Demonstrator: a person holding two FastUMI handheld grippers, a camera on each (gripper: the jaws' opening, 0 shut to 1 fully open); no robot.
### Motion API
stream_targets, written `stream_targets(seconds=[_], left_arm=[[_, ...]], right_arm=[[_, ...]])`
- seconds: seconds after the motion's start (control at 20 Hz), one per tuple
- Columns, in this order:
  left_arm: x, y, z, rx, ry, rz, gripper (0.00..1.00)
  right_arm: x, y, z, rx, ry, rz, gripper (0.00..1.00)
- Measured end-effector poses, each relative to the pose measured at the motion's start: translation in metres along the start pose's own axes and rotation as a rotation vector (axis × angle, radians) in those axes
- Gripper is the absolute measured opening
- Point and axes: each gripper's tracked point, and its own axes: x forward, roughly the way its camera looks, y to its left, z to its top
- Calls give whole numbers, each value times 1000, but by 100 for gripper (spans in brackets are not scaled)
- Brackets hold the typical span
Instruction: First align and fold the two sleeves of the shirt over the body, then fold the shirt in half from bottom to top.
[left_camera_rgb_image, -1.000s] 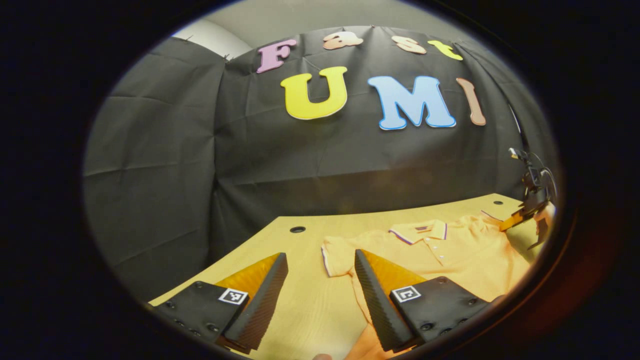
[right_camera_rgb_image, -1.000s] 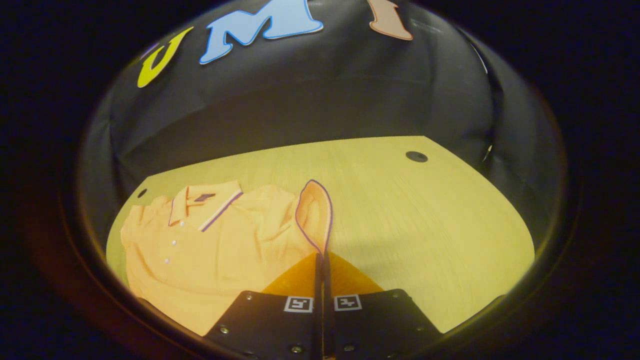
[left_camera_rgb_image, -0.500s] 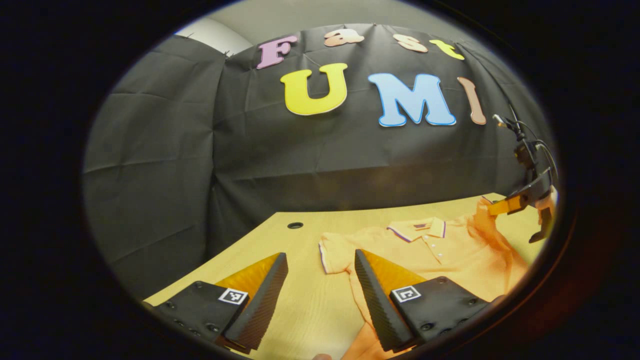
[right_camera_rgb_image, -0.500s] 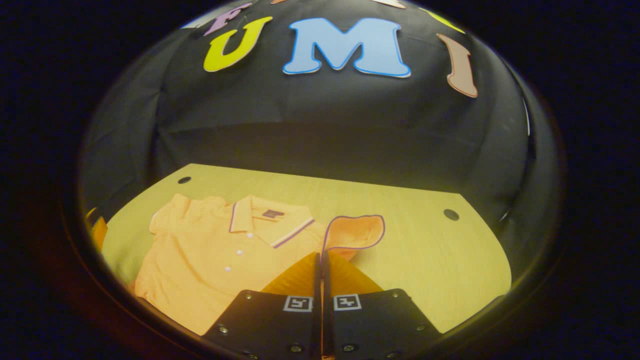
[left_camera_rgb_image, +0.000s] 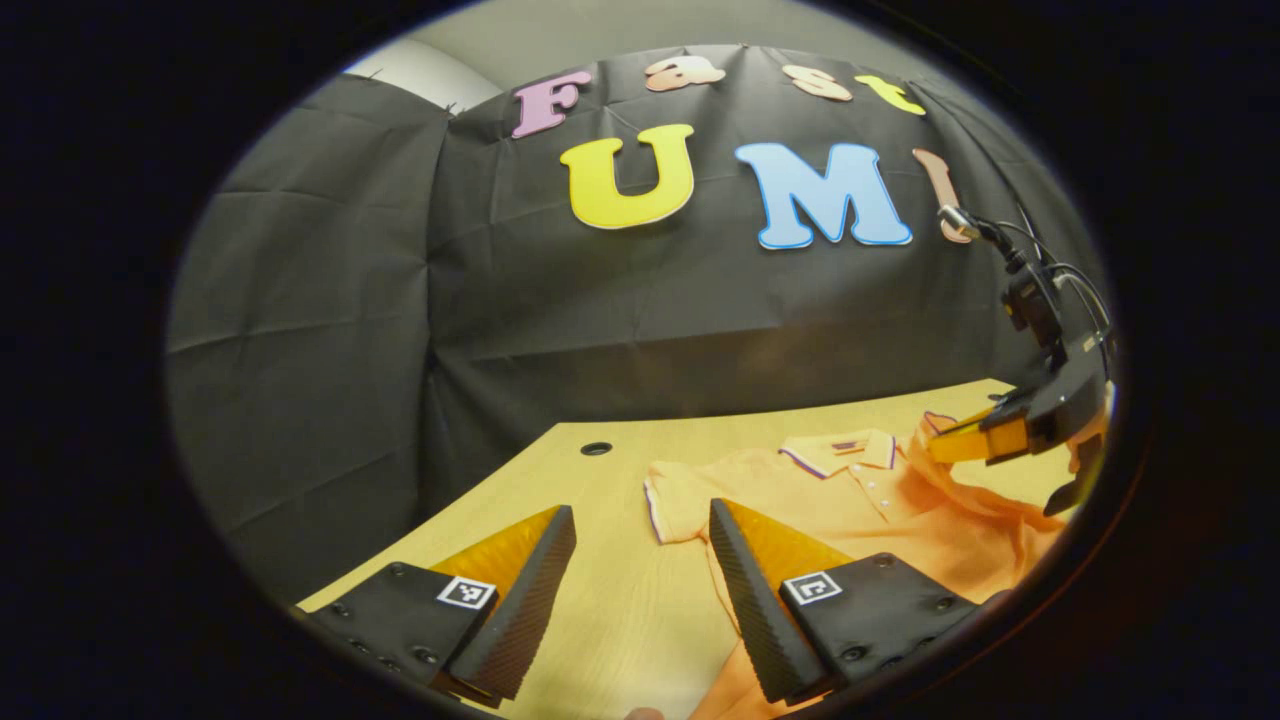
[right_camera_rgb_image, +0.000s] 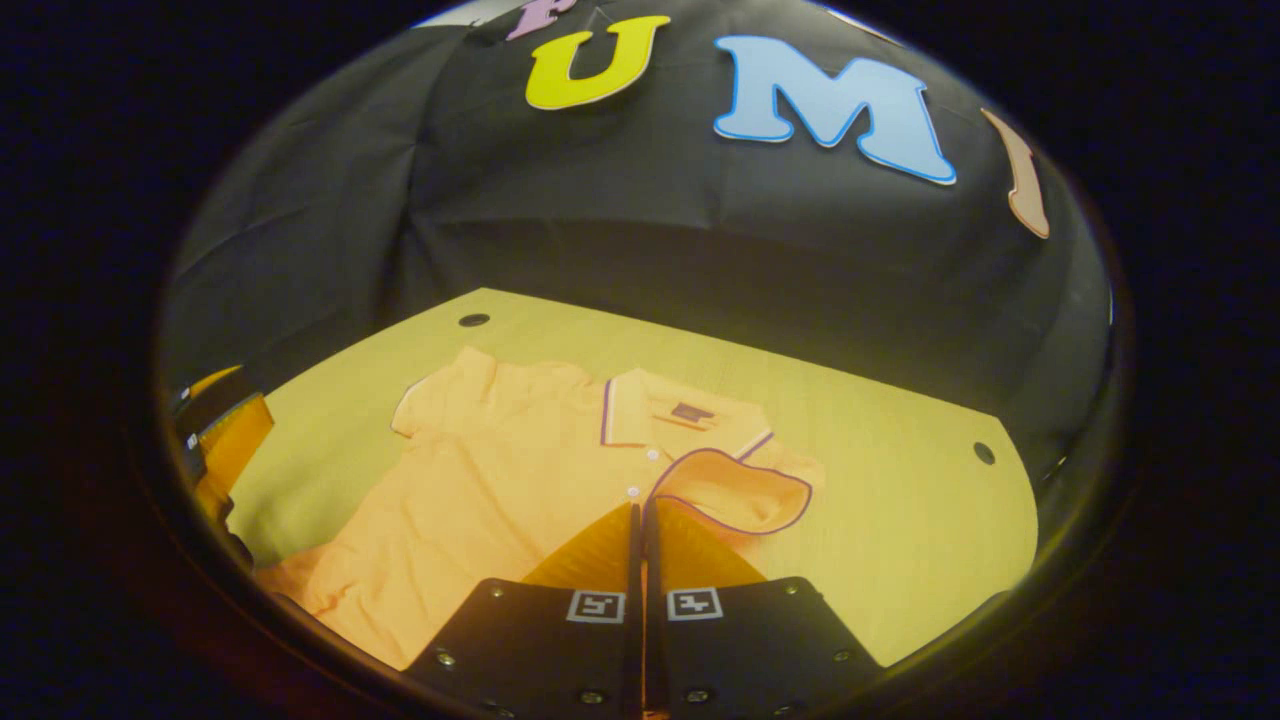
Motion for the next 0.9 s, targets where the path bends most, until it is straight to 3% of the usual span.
stream_targets(seconds=[0.35,0.5,0.6,0.9], left_arm=[[4,-4,-6,3,21,-8,89],[7,-7,-8,-5,30,-16,89],[7,-8,-9,-5,33,-21,89],[24,-5,-4,13,40,-24,89]], right_arm=[[8,14,-23,-20,70,37,1],[5,17,-22,-39,75,40,10],[1,19,-20,-28,78,45,31],[-17,2,4,12,-18,1,34]])
